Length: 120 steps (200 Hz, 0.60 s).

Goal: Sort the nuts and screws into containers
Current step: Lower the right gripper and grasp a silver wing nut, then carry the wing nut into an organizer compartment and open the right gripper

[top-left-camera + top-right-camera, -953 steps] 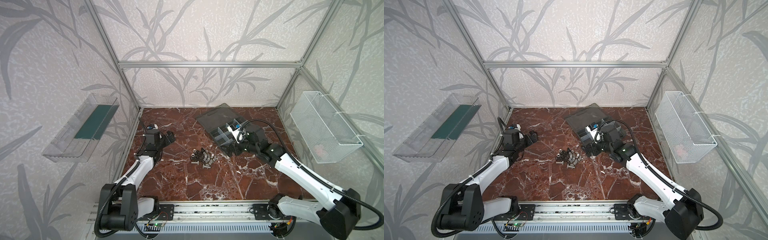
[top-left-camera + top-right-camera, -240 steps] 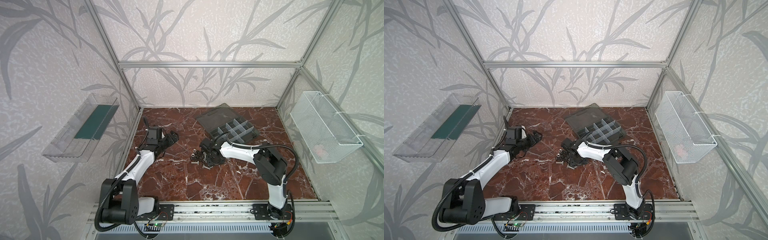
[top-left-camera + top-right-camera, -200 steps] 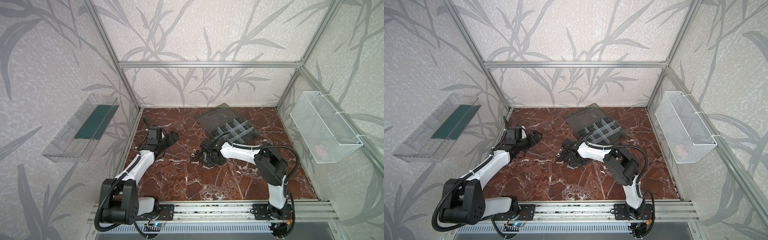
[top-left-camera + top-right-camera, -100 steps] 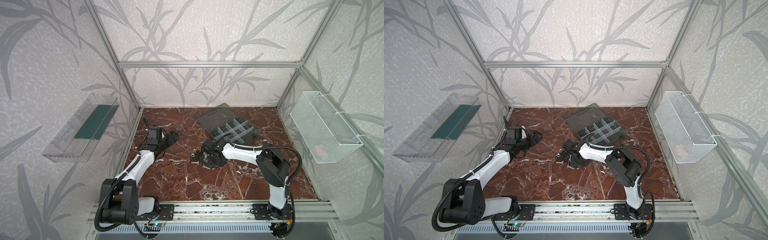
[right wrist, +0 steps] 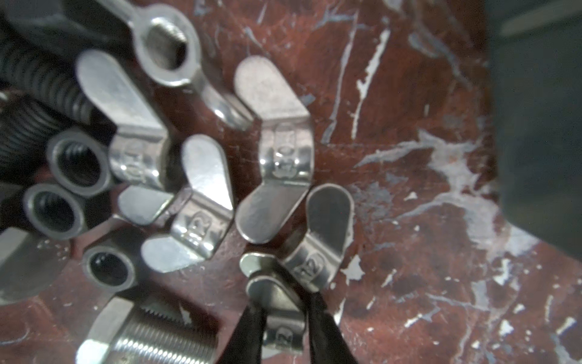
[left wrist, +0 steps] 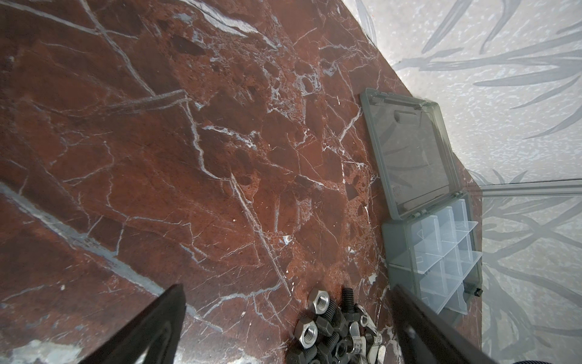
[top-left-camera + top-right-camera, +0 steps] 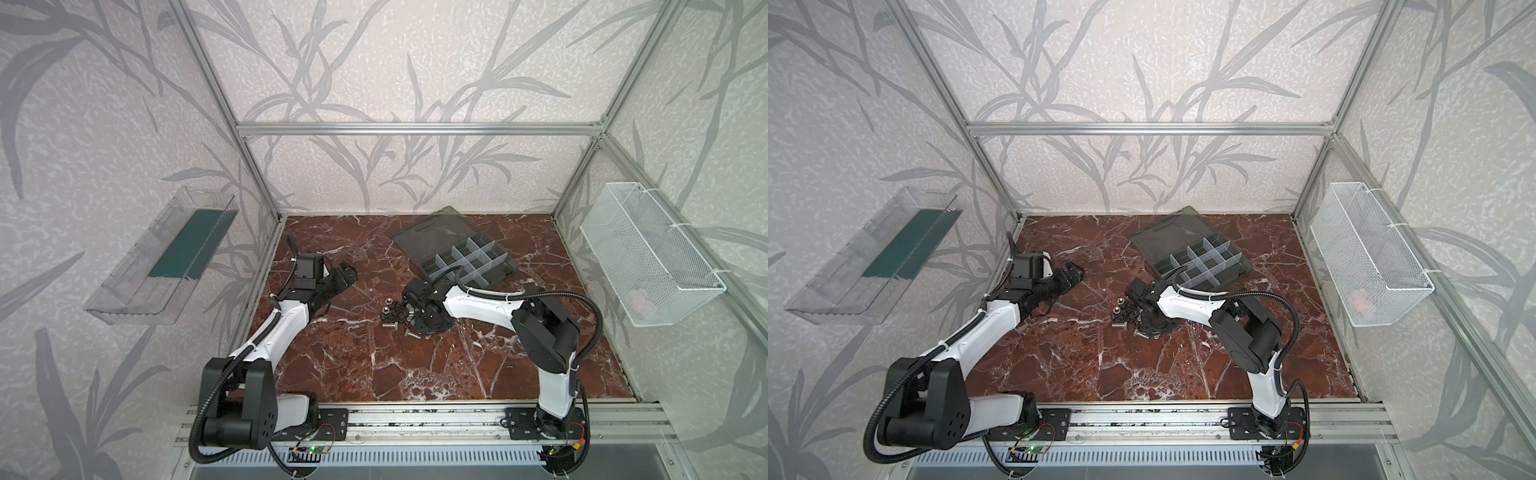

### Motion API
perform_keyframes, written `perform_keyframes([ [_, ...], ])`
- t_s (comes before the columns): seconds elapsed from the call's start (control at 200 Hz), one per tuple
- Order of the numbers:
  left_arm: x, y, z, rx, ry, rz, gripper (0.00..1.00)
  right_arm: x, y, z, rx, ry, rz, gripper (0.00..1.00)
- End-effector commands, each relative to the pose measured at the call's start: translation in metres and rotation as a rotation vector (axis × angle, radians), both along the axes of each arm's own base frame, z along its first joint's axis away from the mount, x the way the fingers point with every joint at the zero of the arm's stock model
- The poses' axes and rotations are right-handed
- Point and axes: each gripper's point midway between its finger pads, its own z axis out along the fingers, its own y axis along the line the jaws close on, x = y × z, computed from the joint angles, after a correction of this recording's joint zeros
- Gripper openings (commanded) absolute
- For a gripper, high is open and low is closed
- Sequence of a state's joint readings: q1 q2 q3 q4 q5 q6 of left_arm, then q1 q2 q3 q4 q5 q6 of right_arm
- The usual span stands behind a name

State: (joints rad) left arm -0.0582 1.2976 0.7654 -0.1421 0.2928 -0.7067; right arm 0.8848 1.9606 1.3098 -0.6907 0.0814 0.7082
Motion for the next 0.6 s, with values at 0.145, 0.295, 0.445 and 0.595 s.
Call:
perform_keyframes([
  [0.145, -0.001, 0.0, 0.007, 0.02, -0.017, -0.009, 0.99, -0.015, -0.01, -0.016, -0.062, 0.065, 0.07, 0.0],
  [0.295, -0.002, 0.0, 0.009, 0.019, -0.016, -0.01, 0.99, -0.008, 0.0, 0.008, -0.037, 0.029, 0.203, 0.0],
  [0.445, -0.003, 0.0, 0.009, 0.019, -0.019, -0.01, 0.99, -0.002, 0.01, 0.05, 0.031, -0.02, 0.333, 0.0],
  [0.595, -0.004, 0.0, 0.01, 0.017, -0.021, -0.011, 0.99, 0.012, 0.007, 0.099, 0.142, -0.065, 0.374, 0.0],
])
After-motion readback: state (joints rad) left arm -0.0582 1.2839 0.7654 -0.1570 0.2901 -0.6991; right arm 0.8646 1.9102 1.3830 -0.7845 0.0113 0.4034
